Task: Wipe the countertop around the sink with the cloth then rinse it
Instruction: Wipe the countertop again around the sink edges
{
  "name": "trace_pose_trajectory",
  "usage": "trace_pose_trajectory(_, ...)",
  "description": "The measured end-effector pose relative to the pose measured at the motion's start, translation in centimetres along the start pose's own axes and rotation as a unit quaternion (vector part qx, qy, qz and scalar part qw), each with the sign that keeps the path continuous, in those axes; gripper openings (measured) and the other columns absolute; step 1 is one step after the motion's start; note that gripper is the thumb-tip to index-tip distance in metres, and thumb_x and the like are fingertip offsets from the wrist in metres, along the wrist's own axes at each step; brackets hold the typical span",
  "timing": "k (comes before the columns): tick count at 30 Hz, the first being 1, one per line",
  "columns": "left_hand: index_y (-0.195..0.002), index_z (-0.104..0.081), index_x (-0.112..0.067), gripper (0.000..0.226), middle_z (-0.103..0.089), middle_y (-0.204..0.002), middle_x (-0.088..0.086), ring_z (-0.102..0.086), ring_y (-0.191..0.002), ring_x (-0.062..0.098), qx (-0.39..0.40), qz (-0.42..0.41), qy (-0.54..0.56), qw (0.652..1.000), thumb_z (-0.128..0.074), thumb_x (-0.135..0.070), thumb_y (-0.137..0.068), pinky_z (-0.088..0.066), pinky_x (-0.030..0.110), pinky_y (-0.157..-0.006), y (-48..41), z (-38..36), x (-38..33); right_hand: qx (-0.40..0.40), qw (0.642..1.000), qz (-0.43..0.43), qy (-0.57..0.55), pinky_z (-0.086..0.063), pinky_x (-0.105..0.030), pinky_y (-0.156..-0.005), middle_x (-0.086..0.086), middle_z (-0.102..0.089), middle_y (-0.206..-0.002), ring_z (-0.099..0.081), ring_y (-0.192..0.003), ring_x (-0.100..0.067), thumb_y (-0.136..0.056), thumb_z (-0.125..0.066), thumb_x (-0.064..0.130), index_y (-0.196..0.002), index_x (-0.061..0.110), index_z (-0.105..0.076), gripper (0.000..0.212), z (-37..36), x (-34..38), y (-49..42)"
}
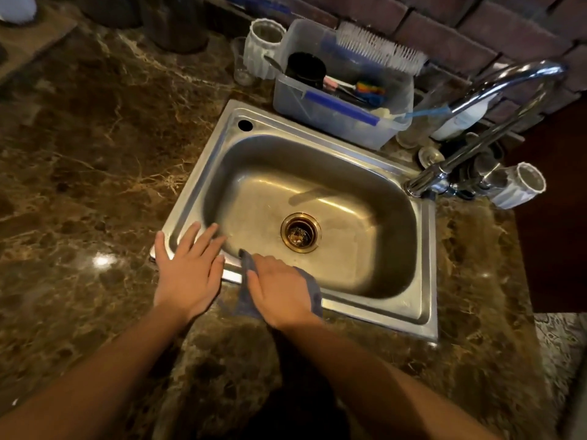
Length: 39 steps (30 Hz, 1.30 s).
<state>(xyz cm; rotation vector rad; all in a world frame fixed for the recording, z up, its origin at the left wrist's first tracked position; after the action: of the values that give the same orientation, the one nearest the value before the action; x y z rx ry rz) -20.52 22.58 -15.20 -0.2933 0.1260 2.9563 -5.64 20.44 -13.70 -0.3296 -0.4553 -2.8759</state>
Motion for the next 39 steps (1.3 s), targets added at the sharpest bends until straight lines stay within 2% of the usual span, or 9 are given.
trace_pose_trajectory(4,-0.131,-0.057,-0.026,0.054,-0.046,-0.147,-0.005,-0.03,-0.142,0.018,0.001,0.011,0.005,1.0,-0.02,-0.042,-0.095,0.013,0.049,-0.113,-0.1,-0.1,0.1,0.013,1.0,-0.008,-0.012,-0.041,-0.035,-0.091,-0.001,-0.06,-0.123,-0.055,-0.11,-0.021,-0.102,-0.03,0.034,-0.131,0.021,-0.05,0.038,1.9,-9.0,6.0)
trace_pose_trajectory(8,-0.128,-0.061,-0.023,0.055,-0.049,-0.145,-0.002,-0.033,-0.14,0.019,0.002,0.015,0.008,1.0,-0.021,-0.041,-0.094,0.018,0.044,-0.111,0.0,0.1,0.0,-0.049,0.997,-0.052,-0.007,-0.045,-0.035,-0.087,-0.002,-0.066,-0.108,-0.062,-0.097,-0.025,-0.099,-0.028,0.039,-0.124,0.024,-0.053,0.039,2.9,-17.0,11.1)
trace_pose_trajectory(12,-0.127,-0.061,-0.021,0.054,-0.05,-0.144,-0.002,-0.033,-0.14,0.02,-0.009,0.013,0.01,1.0,-0.022,-0.04,-0.094,0.019,0.042,-0.11,0.0,0.3,-0.1,-0.079,0.986,-0.145,-0.029,-0.046,-0.037,-0.082,-0.003,-0.067,-0.096,-0.062,-0.091,-0.025,-0.094,-0.033,0.035,-0.103,0.018,-0.065,0.037,2.8,-14.4,9.8)
trace_pose_trajectory(18,-0.127,-0.06,-0.02,0.054,-0.05,-0.145,0.001,-0.032,-0.14,0.022,-0.034,0.004,0.004,0.999,-0.022,-0.039,-0.094,0.014,0.041,-0.11,0.3,0.3,-0.4,-0.09,0.993,0.013,-0.07,-0.039,-0.039,-0.097,-0.004,-0.058,-0.126,-0.05,-0.113,-0.022,-0.096,-0.042,0.028,-0.134,0.017,-0.047,0.04,1.1,-2.3,4.4)
trace_pose_trajectory(23,-0.124,-0.062,-0.015,0.056,-0.05,-0.144,0.009,-0.033,-0.138,0.035,-0.01,0.02,-0.003,1.0,-0.024,-0.041,-0.093,-0.006,0.055,-0.111,0.4,-0.4,-2.8,-0.055,0.996,0.073,-0.024,-0.016,-0.033,-0.113,-0.003,-0.037,-0.153,-0.028,-0.141,-0.019,-0.097,-0.037,0.034,-0.149,0.017,-0.033,0.054,0.4,-7.9,8.5)
trace_pose_trajectory(28,-0.136,-0.053,-0.033,0.062,-0.04,-0.151,0.001,-0.028,-0.143,0.027,0.08,-0.169,-0.038,0.982,-0.016,-0.062,-0.095,0.008,0.055,-0.113,2.2,-3.3,-15.7,-0.061,0.995,-0.063,0.048,-0.013,-0.043,-0.116,0.005,-0.025,-0.158,-0.017,-0.146,-0.015,-0.096,-0.035,0.04,-0.151,0.031,-0.026,0.057,0.7,-20.8,16.4)
trace_pose_trajectory(32,-0.135,-0.052,-0.037,0.063,-0.043,-0.15,-0.002,-0.032,-0.141,0.027,0.101,-0.127,-0.033,0.986,-0.023,-0.07,-0.091,-0.006,0.059,-0.112,2.9,-4.9,-18.6,-0.06,0.987,-0.145,0.037,0.005,-0.042,-0.117,0.01,-0.006,-0.16,0.007,-0.147,-0.011,-0.096,-0.03,0.041,-0.152,0.036,-0.016,0.058,0.2,-24.6,18.2)
trace_pose_trajectory(35,-0.133,-0.054,-0.039,0.066,-0.052,-0.142,-0.006,-0.039,-0.137,0.024,0.115,-0.116,-0.046,0.985,-0.018,-0.074,-0.09,-0.015,0.06,-0.108,2.7,-5.5,-18.1,-0.076,0.982,-0.169,0.022,0.001,-0.045,-0.119,0.009,-0.005,-0.16,0.007,-0.147,-0.015,-0.095,-0.02,0.043,-0.153,0.031,-0.019,0.059,1.0,-25.1,16.1)
trace_pose_trajectory(39,-0.122,-0.064,-0.032,0.071,-0.069,-0.111,-0.004,-0.06,-0.108,0.024,0.098,-0.109,-0.026,0.989,-0.015,-0.073,-0.09,-0.032,0.055,-0.1,2.9,-5.0,-18.3,-0.084,0.978,-0.189,0.038,-0.006,-0.051,-0.118,0.002,-0.014,-0.162,-0.001,-0.149,-0.025,-0.096,-0.017,0.043,-0.151,0.025,-0.03,0.059,3.7,-28.3,10.3)
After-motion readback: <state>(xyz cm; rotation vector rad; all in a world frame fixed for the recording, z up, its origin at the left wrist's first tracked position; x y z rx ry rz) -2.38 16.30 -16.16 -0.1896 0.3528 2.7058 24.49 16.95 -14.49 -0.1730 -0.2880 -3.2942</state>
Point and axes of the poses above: each hand's wrist, its own y-axis away from the middle knuckle, its own z-axis out of the back of the hand, x = y × z, the point moved 6 cm from there along -y, towards the middle knuckle
